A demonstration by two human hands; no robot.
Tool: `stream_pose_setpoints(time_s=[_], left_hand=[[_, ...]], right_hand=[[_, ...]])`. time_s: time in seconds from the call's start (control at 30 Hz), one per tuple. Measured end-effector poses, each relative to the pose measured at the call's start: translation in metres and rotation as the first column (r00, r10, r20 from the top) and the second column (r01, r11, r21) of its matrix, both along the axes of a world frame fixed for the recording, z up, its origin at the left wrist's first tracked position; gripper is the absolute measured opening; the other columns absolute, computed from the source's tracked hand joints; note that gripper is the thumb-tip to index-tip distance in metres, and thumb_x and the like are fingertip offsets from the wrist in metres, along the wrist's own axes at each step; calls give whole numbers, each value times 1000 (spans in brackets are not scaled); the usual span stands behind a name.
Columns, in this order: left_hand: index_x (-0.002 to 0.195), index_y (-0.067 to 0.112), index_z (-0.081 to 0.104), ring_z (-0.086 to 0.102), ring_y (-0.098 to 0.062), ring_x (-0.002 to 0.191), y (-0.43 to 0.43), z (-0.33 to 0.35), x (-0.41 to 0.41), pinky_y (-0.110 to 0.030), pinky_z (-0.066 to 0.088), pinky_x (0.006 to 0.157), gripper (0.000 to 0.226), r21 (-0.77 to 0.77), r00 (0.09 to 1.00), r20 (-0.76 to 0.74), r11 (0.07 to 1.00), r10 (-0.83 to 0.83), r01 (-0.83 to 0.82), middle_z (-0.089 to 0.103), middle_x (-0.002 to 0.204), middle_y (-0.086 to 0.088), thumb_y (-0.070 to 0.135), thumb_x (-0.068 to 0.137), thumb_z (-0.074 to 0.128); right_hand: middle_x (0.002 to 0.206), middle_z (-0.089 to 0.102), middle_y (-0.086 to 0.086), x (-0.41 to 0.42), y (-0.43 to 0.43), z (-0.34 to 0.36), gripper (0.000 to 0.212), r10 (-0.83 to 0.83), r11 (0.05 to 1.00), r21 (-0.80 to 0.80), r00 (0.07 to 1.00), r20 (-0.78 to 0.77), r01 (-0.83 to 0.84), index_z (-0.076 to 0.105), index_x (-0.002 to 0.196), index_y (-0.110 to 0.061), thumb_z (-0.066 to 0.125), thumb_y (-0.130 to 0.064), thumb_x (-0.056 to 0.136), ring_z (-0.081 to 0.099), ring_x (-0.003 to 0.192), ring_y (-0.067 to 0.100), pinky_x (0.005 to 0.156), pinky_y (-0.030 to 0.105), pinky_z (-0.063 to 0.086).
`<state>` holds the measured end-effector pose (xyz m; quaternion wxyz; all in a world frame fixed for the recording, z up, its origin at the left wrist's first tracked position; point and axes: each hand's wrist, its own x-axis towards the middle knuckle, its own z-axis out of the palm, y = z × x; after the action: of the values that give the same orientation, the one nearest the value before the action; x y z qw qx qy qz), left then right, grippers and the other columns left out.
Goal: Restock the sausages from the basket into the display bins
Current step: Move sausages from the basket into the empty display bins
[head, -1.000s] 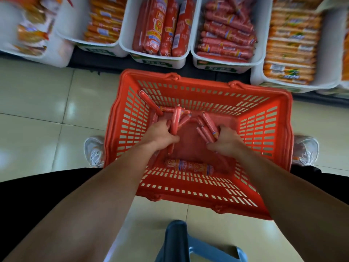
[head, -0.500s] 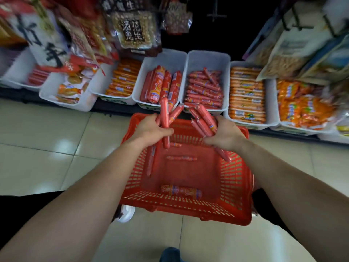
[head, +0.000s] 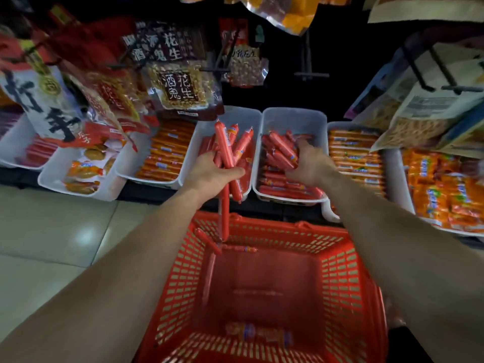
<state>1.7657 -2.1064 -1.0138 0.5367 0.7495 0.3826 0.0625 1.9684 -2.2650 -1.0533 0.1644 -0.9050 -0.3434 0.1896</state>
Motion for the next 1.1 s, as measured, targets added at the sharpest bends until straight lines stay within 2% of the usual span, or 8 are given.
stream_pose_setpoints(time_s=[0.17, 0.33, 0.57, 0.67, 0.8, 0.9, 1.0, 1.1], left_hand=[[102, 26, 65, 74, -10, 79, 11, -17, 27, -38, 61, 80, 33, 2, 1000, 15, 1000, 11, -11, 76, 92, 5, 33, 75, 83], [90, 21, 67, 74, -18, 73, 0, -19, 56, -34, 58, 69, 25, 7, 999, 14, 999, 37, -38, 74, 80, 1, 32, 74, 83], [93, 14, 70, 66, -4, 71, -33, -11, 88, -18, 43, 56, 24, -34, 991, 76, 994, 108, -106, 72, 84, 2, 32, 80, 80], [93, 17, 67, 66, -5, 73, -35, -8, 93, -17, 46, 56, 22, -34, 989, 94, 993, 116, -113, 71, 85, 3, 31, 82, 79], [104, 20, 62, 71, -9, 76, -9, -2, 92, -24, 58, 64, 26, 7, 986, 110, 992, 126, -127, 73, 94, 1, 26, 84, 77], [111, 24, 58, 67, -14, 88, 8, -6, 87, -30, 52, 78, 36, 186, 999, -46, 983, 22, -13, 68, 101, 4, 27, 81, 78], [108, 25, 50, 62, -12, 81, 9, -15, 89, -26, 46, 66, 39, 279, 986, -153, 954, -72, 113, 63, 97, 4, 23, 81, 77], [115, 23, 49, 61, -18, 86, 5, -27, 104, -28, 42, 71, 46, 371, 946, -242, 881, -215, 295, 63, 102, 0, 22, 80, 78]], right_hand=[[134, 56, 11, 6, -4, -36, 82, 153, 955, -258, 988, 9, -146, 46, 137, -26, 81, -52, 68, 50, 124, 35, 100, 41, 43], [126, 57, 3, -24, -23, -16, 72, 175, 985, -17, 979, 108, -174, 61, 127, -27, 55, -70, 70, 49, 122, 31, 102, 40, 40], [80, 69, -2, -87, -20, -8, 28, 160, 974, 198, 955, -251, -112, 57, 77, -27, 61, -52, 90, 65, 84, 23, 68, 33, 44], [79, 69, 0, -83, -22, -18, 21, 82, 980, 198, 954, -288, -25, 52, 82, -27, 61, -43, 93, 65, 83, 28, 70, 35, 47], [102, 69, 5, -51, -46, -19, 26, 105, 994, 32, 993, -52, -104, 65, 109, -27, 60, -47, 93, 63, 99, 32, 81, 39, 52], [121, 62, 5, -19, -48, -18, 39, 91, 995, -37, 993, 74, -89, 61, 129, -29, 60, -47, 94, 58, 114, 30, 90, 40, 51], [130, 54, 6, 3, -36, -25, 47, 90, 992, -105, 987, 133, -76, 57, 135, -30, 59, -50, 93, 49, 123, 31, 99, 43, 47], [124, 54, 10, 12, -43, -34, 46, -152, 986, 105, 967, 206, 133, 59, 128, -17, 58, -47, 93, 48, 119, 34, 97, 44, 44]])
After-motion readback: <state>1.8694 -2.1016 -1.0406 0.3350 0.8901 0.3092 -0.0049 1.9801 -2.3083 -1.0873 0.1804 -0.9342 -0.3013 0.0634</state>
